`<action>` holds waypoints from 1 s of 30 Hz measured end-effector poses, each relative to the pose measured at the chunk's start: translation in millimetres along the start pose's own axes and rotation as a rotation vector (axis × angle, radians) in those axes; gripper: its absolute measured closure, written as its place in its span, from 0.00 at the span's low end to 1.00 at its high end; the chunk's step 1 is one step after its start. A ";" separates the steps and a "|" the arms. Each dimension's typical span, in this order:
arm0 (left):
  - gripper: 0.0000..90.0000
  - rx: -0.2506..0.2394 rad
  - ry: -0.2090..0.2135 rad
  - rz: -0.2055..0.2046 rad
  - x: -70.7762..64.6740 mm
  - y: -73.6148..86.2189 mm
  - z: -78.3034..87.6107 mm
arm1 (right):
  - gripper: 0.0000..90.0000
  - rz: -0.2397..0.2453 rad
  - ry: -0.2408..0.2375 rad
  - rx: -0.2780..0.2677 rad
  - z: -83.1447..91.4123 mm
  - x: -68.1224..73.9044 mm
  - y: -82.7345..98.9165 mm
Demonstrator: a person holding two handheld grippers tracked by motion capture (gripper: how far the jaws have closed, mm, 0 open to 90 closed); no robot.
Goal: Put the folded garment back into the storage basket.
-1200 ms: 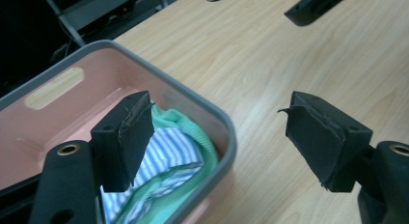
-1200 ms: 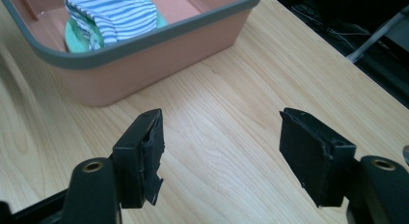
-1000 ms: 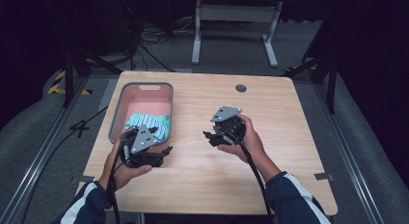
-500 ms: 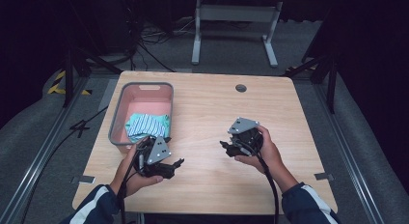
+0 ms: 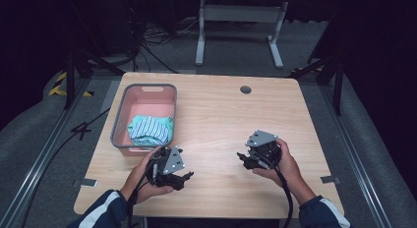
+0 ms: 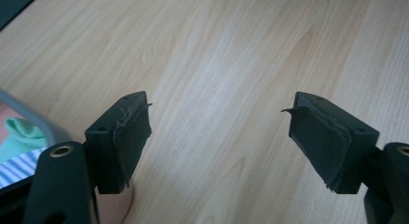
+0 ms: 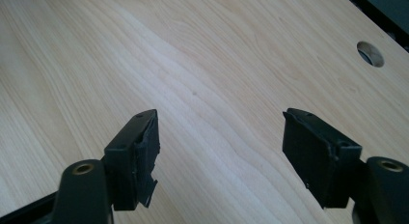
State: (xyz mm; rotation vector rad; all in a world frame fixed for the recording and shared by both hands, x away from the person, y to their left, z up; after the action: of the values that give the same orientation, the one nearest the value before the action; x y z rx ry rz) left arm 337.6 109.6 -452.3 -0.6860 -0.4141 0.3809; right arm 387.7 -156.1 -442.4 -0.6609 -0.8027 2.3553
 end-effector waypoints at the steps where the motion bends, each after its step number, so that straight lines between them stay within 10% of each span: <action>1: 0.25 0.002 0.001 -0.001 -0.2 0.9 -1.8 | 0.33 0.000 0.004 0.003 0.6 -0.5 3.0; 30: 0.21 0.047 0.097 0.037 -8.8 31.3 -28.7 | 0.30 -0.100 -0.037 0.011 12.8 -0.6 100.8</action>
State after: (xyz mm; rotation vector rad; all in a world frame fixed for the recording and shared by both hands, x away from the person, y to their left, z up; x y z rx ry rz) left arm 337.7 112.7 -495.6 -0.6644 -0.3002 0.3892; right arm 345.8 -228.4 -500.2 -0.5614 -0.8186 2.2858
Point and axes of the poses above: each handheld gripper's, and its own axes: z roughly backward along the jaws, y roughly out of its underside, x roughly to its left, the point moved 5 cm from there along -z, roughly forward along the jaws
